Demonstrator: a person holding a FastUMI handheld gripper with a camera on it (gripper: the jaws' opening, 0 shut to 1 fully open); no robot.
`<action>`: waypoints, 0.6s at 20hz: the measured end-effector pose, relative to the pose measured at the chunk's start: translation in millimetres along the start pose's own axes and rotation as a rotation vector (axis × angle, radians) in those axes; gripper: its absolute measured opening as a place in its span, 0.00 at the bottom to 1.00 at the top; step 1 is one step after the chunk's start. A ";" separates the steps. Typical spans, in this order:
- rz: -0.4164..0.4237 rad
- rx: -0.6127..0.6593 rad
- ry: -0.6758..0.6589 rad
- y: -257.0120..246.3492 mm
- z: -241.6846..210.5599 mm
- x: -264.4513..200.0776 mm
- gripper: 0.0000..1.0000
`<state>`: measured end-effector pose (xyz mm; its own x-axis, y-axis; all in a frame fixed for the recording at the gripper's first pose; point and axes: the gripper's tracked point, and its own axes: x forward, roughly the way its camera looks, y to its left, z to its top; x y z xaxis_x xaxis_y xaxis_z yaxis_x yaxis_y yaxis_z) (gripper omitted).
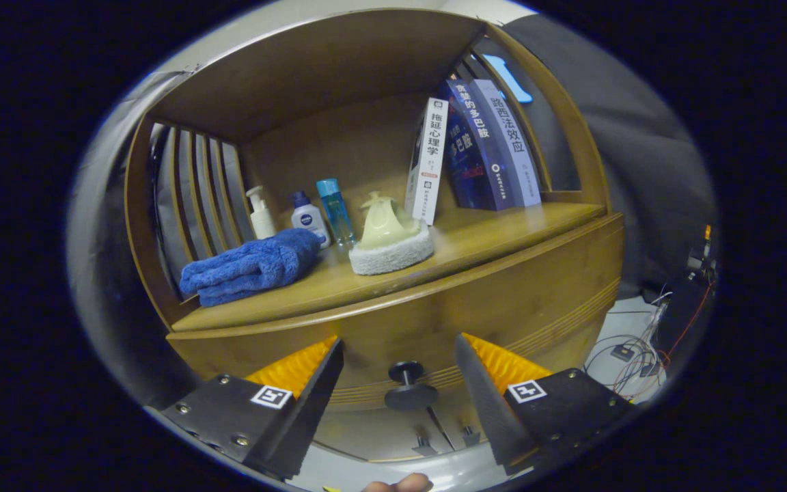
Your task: Pull open the drawer, take out the items inside it, and place them on the countertop above the cabinet.
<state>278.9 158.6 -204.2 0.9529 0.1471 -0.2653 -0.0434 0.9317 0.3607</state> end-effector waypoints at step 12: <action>0.059 0.057 -0.010 -0.2 -2.6 4.2 0.99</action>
<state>282.2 159.9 -207.7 0.9521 0.1973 -0.2337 -0.0821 0.9010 0.4261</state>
